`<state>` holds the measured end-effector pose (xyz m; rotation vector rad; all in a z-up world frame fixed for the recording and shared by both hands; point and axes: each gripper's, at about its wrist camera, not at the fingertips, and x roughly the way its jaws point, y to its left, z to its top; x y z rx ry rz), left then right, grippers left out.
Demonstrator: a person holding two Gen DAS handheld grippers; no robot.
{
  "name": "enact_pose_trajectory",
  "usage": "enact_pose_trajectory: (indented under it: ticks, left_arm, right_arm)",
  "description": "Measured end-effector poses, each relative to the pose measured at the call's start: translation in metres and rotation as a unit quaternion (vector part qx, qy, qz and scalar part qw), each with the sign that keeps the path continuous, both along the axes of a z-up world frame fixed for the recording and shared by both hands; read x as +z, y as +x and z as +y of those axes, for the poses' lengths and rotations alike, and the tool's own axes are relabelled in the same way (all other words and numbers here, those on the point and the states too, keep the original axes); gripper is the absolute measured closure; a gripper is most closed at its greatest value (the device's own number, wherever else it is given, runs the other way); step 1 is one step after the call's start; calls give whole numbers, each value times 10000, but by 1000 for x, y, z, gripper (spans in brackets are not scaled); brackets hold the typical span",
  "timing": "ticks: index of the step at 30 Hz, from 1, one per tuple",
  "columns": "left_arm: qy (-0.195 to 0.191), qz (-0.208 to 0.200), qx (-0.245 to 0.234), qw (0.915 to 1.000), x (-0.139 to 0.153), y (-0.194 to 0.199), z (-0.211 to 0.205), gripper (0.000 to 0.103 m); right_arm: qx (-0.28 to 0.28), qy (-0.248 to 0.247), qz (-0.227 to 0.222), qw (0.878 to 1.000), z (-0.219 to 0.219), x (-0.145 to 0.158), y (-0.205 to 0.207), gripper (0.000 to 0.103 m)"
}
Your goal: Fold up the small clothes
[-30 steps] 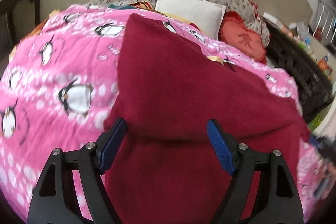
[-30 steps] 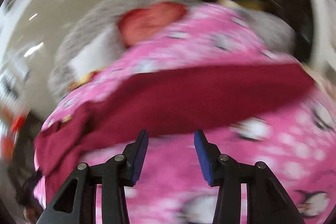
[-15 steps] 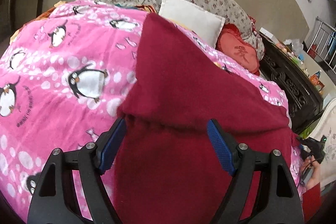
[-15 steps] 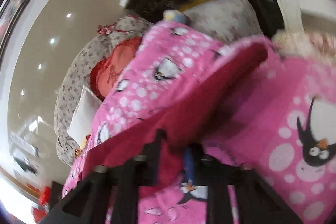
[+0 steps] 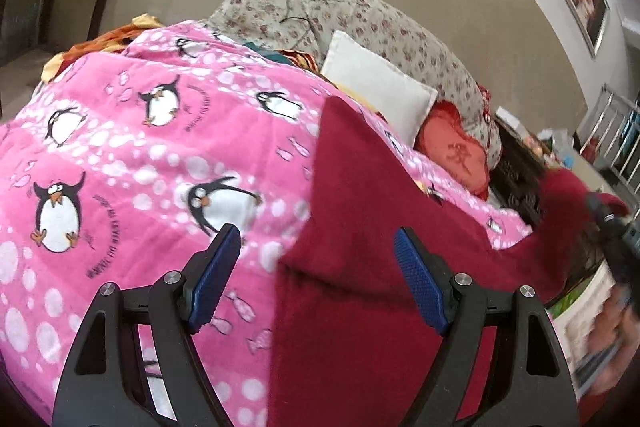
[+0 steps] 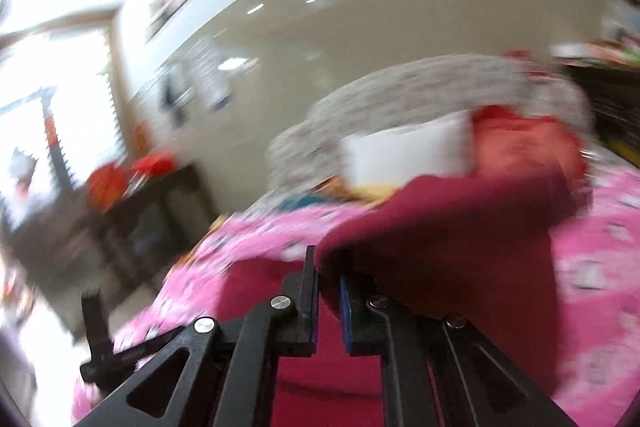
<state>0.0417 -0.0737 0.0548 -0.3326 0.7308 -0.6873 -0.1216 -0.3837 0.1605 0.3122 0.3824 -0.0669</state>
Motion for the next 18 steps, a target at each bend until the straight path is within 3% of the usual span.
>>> enact_pose_trajectory:
  ticks: [1, 3, 4, 6, 9, 14, 18]
  left_arm:
    - [-44, 64, 20, 10000, -1, 3, 3, 23]
    - [-172, 260, 75, 9995, -5, 11, 9, 23]
    - [-228, 345, 92, 9991, -7, 14, 12, 23]
    - [-292, 390, 98, 9988, -7, 15, 14, 23]
    - [-315, 284, 32, 9991, -3, 10, 11, 23]
    - [-156, 13, -266, 9995, 1, -3, -5, 23]
    - [179, -47, -45, 9998, 4, 5, -26, 23]
  right_arm:
    - [395, -112, 347, 9986, 25, -18, 26, 86]
    - [1026, -233, 1258, 9865, 61, -55, 66, 83]
    - [1207, -171, 1498, 9812, 70, -71, 75, 82]
    - [1161, -35, 1542, 9812, 69, -84, 73, 78]
    - [905, 142, 1343, 9867, 50, -79, 52, 74]
    - [608, 377, 1278, 9892, 23, -72, 23, 70]
    - [455, 494, 1269, 9896, 9, -70, -4, 70]
